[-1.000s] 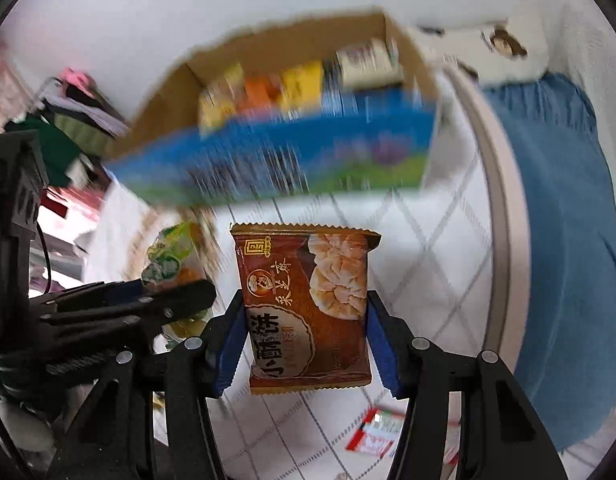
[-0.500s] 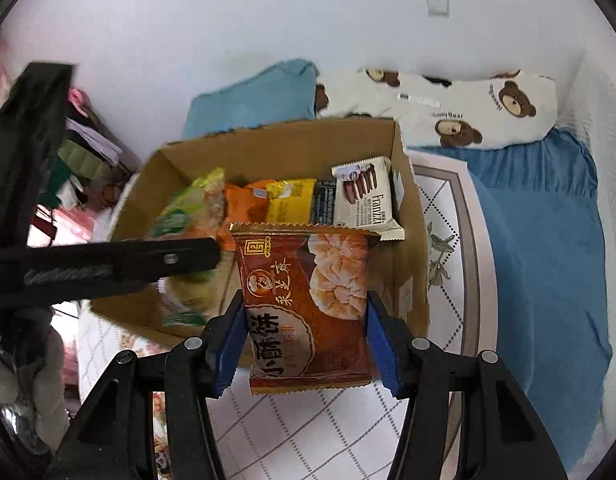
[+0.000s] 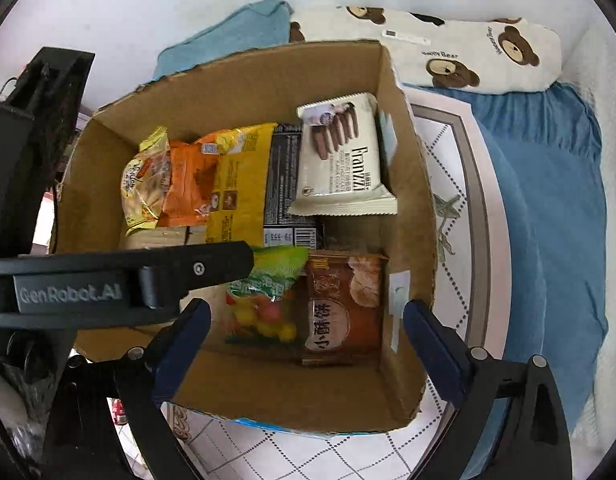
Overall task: Organize snacks
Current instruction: 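Lower both packets into the box and open both tools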
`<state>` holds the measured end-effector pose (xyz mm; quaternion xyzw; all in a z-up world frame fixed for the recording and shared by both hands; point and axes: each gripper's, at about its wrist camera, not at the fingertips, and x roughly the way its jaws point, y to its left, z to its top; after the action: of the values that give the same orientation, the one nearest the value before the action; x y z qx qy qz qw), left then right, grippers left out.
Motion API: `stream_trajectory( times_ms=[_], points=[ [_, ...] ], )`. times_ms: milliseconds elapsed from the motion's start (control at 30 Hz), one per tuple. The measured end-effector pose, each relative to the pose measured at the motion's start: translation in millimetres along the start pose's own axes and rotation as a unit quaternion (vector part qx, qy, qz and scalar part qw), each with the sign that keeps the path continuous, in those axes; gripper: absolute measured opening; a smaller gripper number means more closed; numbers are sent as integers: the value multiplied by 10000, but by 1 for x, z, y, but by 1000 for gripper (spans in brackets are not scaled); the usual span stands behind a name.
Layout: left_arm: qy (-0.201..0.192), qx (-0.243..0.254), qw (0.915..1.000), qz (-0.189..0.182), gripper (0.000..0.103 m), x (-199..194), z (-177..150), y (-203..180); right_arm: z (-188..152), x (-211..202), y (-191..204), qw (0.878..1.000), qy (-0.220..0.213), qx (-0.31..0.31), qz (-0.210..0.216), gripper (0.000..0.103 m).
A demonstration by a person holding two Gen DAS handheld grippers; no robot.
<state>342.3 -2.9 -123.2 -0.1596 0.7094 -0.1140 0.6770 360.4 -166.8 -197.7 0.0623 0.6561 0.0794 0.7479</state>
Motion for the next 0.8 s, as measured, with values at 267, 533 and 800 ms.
stream_trajectory(
  times_ms=[267,533,800],
  points=[
    [-526,148,9971,533,92,-32,-17,8,-2,-4,5,9999,-37,1,-148,99],
    [-1199,165,9848,1242,92,-65,-48,35,-13,-14,12,9993,-261,47,-249,99],
    [-1754,234,9714,1581,92,-79,-76,34,-35,-36,23,9962,-777,23,-381,99]
  ],
)
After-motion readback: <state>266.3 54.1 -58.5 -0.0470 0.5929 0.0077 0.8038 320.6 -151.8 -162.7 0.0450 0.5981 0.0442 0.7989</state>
